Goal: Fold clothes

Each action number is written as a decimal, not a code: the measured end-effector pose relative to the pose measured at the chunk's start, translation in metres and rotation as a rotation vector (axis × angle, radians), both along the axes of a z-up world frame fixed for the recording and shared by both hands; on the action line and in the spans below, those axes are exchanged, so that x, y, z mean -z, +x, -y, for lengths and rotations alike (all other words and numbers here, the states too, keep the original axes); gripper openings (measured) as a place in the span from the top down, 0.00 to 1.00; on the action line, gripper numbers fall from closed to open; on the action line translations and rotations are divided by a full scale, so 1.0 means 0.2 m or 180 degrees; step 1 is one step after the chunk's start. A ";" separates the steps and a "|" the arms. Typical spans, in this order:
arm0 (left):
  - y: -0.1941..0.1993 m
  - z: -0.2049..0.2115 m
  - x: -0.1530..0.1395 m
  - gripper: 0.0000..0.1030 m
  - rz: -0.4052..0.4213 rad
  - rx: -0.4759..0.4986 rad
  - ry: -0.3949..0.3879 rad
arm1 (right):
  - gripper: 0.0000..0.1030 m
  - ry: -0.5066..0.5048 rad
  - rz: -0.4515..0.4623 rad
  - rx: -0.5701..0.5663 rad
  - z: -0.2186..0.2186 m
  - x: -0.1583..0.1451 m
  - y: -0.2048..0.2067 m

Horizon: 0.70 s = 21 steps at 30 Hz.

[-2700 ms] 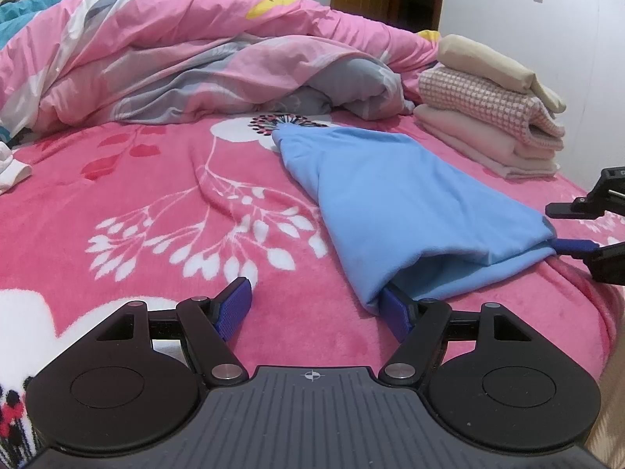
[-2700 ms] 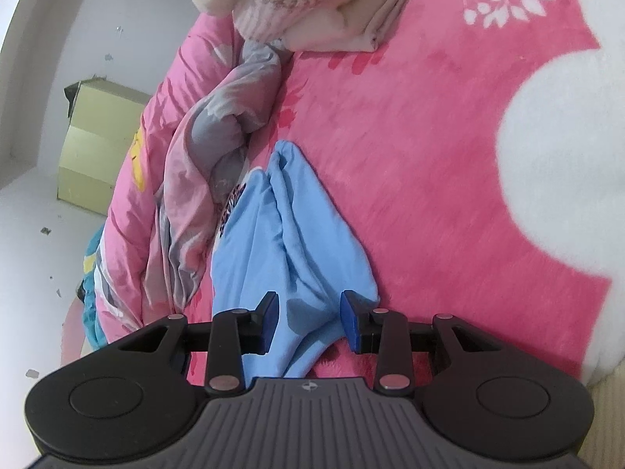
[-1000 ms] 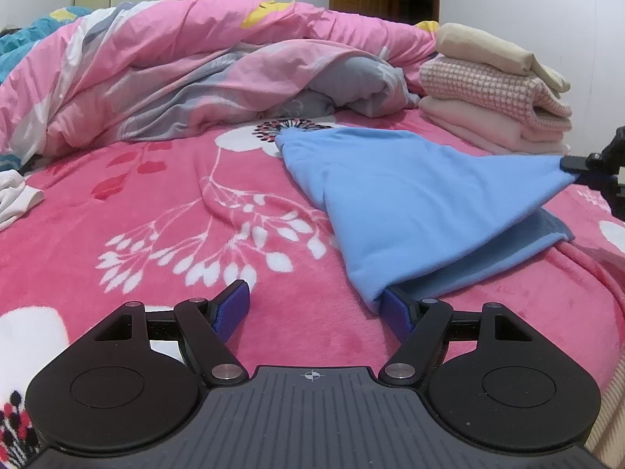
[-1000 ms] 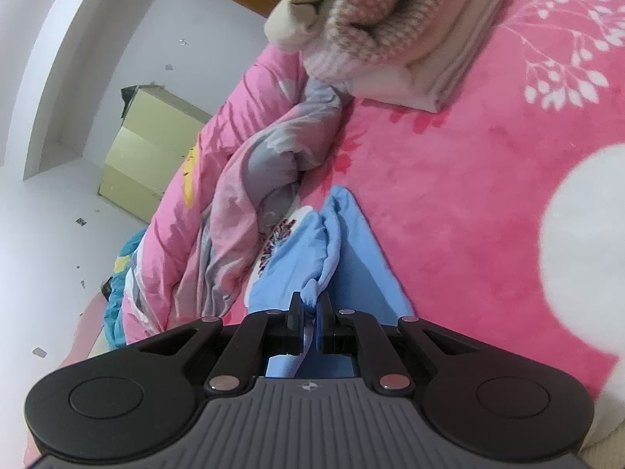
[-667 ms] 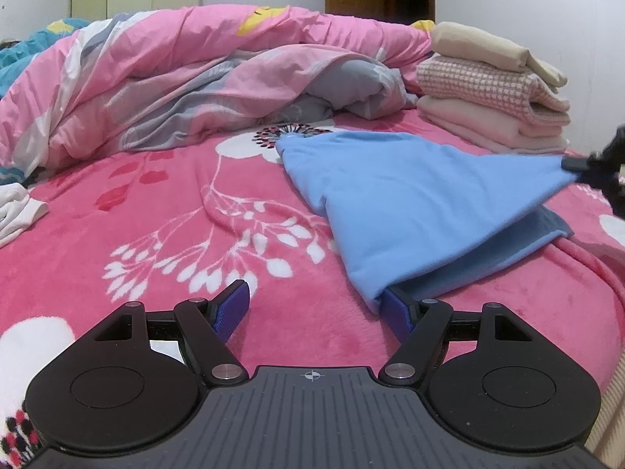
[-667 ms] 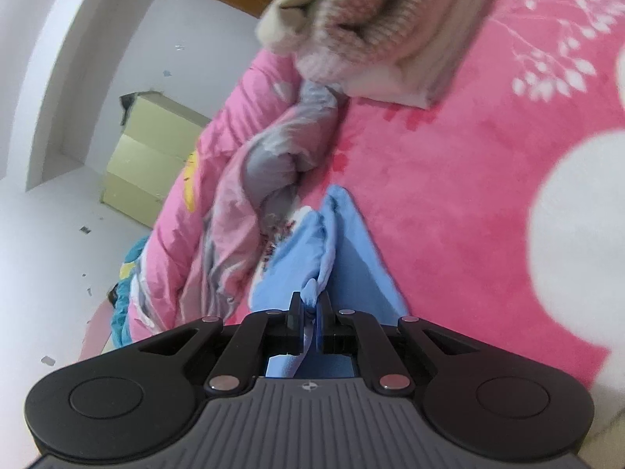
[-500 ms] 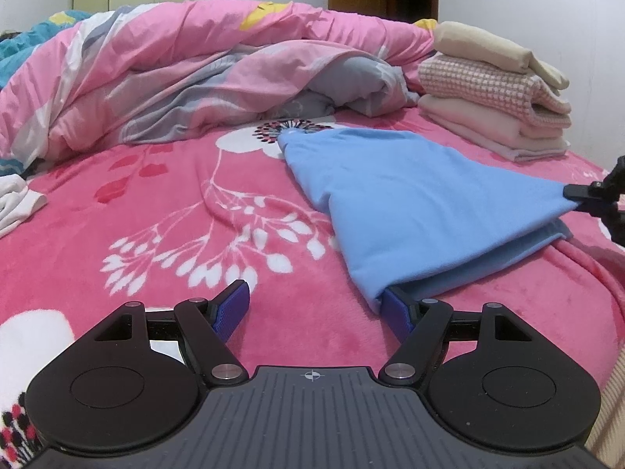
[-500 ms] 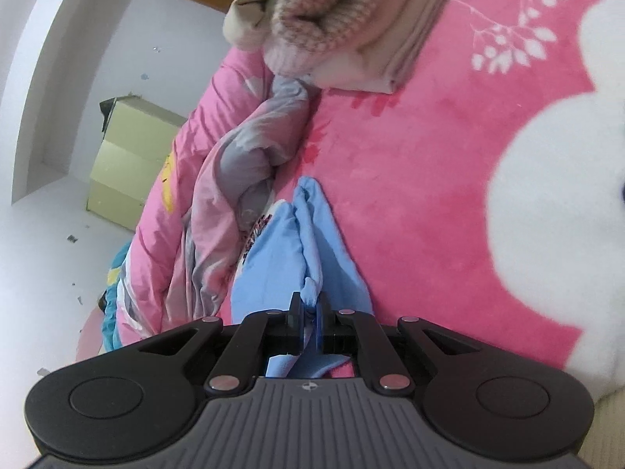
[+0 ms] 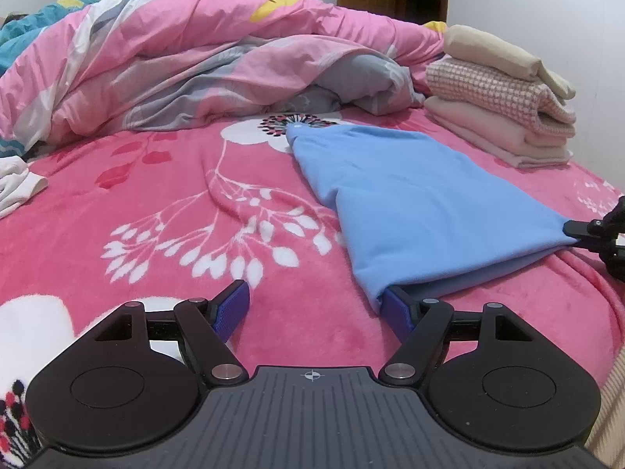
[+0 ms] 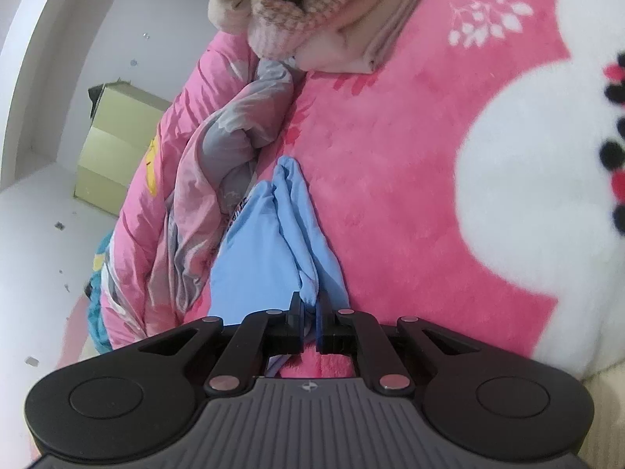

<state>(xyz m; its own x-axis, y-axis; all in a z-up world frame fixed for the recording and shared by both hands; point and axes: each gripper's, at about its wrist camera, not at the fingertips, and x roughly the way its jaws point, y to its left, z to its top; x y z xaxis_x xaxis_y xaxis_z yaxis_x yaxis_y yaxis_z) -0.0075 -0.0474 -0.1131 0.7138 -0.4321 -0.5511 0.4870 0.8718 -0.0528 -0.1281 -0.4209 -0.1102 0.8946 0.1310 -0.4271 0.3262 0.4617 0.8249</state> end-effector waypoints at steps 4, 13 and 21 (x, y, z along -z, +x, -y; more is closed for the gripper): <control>-0.01 -0.02 0.00 0.28 0.0000 0.0018 -0.0008 | 0.96 0.0045 0.0028 -0.0015 0.01 0.02 -0.01; -0.03 -0.13 -0.01 0.27 0.0012 -0.0027 -0.0029 | 0.92 -0.0001 -0.0009 0.0033 0.04 -0.01 -0.05; 0.00 -0.17 -0.11 0.26 0.0131 0.0073 -0.0282 | 0.90 -0.0378 0.0106 0.0352 0.09 -0.15 -0.17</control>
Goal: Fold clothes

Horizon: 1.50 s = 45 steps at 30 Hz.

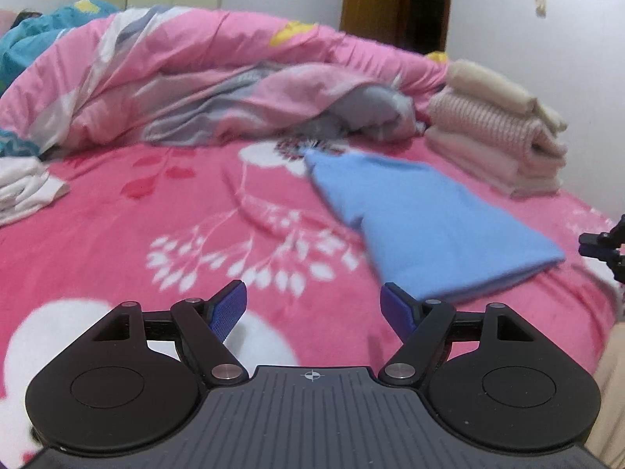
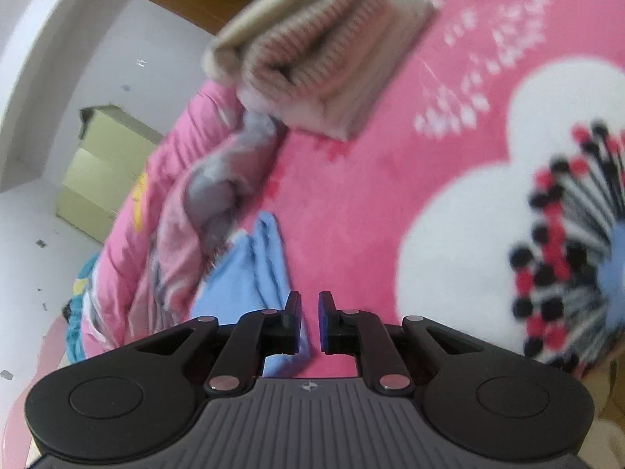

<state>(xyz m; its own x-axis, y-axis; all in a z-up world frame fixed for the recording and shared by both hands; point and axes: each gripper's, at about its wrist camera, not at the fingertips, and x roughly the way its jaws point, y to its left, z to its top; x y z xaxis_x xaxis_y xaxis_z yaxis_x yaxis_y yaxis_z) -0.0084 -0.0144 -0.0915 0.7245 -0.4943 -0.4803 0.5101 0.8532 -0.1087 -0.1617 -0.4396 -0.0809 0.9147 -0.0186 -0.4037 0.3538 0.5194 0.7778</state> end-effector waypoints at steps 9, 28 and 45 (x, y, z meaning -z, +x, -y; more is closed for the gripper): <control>0.06 0.22 0.08 0.26 -0.0005 0.0255 0.0398 | 0.90 -0.0636 -0.0255 -0.0682 -0.23 -0.02 0.23; 0.29 0.20 0.10 0.25 -0.0059 0.0335 -0.0022 | 0.90 -0.1215 -0.0276 -0.1178 -0.05 -0.23 0.78; 0.34 0.16 0.15 0.17 -0.0259 0.0401 -0.0230 | 0.90 -0.1955 -0.0680 -0.1766 -0.06 -0.03 1.48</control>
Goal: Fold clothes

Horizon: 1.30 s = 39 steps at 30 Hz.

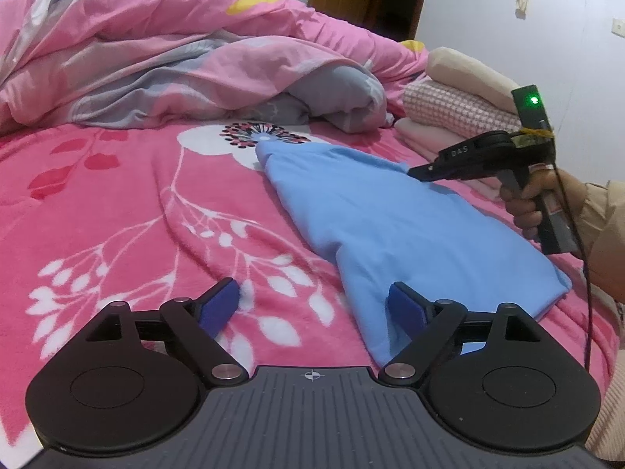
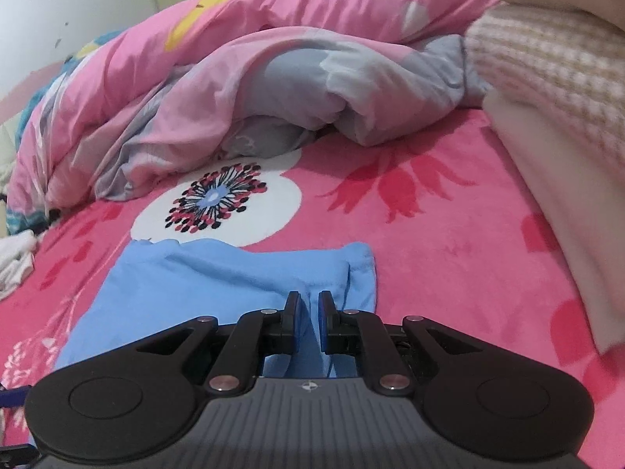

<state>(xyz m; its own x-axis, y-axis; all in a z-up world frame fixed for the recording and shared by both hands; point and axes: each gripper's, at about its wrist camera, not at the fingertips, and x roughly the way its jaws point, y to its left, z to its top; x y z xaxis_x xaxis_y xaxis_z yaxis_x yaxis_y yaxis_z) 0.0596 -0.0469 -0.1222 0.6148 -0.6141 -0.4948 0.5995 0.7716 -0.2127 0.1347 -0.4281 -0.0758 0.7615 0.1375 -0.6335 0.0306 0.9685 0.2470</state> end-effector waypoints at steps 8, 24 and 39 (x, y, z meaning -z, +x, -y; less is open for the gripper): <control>0.00 -0.01 0.01 0.16 -0.0005 0.0005 -0.0029 | 0.90 0.0148 0.0036 0.0155 0.07 -0.02 0.04; 0.00 -0.01 0.01 0.16 -0.0007 0.0014 -0.0046 | 0.90 -0.0165 -0.0105 0.0013 0.00 0.02 0.09; 0.00 -0.01 0.00 0.15 -0.0005 0.0002 -0.0033 | 0.89 -0.0474 -0.0020 -0.0108 -0.05 0.02 0.11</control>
<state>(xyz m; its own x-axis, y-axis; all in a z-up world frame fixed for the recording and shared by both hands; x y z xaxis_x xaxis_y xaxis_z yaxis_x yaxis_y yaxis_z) 0.0587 -0.0457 -0.1222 0.6136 -0.6197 -0.4894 0.5997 0.7689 -0.2217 0.1561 -0.4178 -0.0792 0.7539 0.0673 -0.6536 -0.0018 0.9949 0.1004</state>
